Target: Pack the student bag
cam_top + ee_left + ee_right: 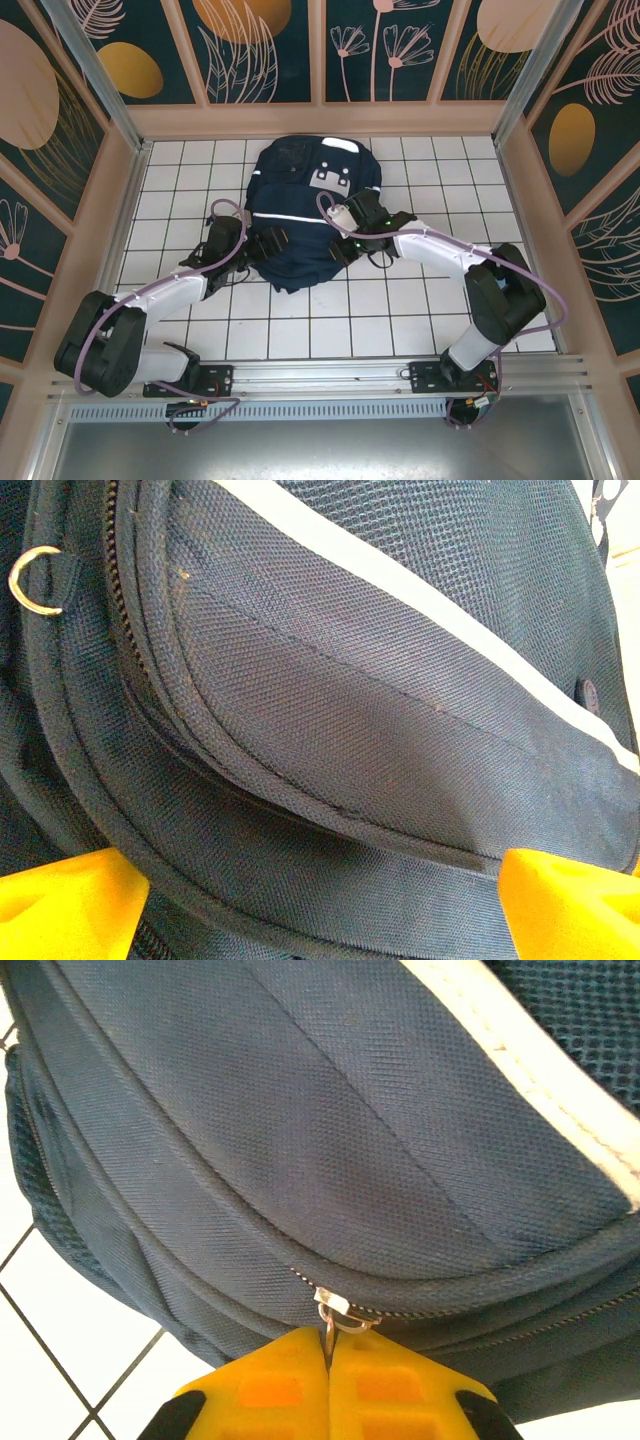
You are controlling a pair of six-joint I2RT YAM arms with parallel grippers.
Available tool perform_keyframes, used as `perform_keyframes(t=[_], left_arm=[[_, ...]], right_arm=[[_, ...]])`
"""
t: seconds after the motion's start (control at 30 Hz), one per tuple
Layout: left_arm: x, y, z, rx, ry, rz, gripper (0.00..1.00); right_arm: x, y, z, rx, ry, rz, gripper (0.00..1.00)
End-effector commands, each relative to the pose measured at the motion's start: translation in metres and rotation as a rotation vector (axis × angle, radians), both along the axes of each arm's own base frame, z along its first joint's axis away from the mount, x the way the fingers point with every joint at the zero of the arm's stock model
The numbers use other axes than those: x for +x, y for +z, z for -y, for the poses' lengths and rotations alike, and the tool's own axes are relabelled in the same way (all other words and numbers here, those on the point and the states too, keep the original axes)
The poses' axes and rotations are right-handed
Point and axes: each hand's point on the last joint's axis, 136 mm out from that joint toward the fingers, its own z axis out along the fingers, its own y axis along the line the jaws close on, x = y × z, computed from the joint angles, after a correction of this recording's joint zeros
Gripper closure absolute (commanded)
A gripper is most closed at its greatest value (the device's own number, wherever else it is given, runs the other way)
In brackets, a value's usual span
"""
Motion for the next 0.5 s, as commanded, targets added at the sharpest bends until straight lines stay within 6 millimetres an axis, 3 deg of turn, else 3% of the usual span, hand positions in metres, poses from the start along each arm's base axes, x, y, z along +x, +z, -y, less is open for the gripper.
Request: perform_keyframes(t=[0.0, 0.17, 0.33, 0.47], left_arm=[[0.002, 0.003, 0.005, 0.000, -0.026, 0.014, 0.10], [0.001, 0.001, 0.009, -0.024, -0.038, 0.013, 0.11], [0.001, 0.003, 0.017, -0.085, -0.054, 0.021, 0.14], [0.001, 0.007, 0.018, -0.099, -0.055, 0.025, 0.15]], right_arm=[[-0.013, 0.024, -0.017, 0.062, 0.031, 0.021, 0.96], [-0.029, 0.033, -0.054, 0.102, 0.040, 0.034, 0.97], [-0.043, 0.024, -0.092, 0.107, 0.012, 0.029, 0.96], [-0.050, 0.038, -0.107, 0.175, -0.021, 0.019, 0.81]])
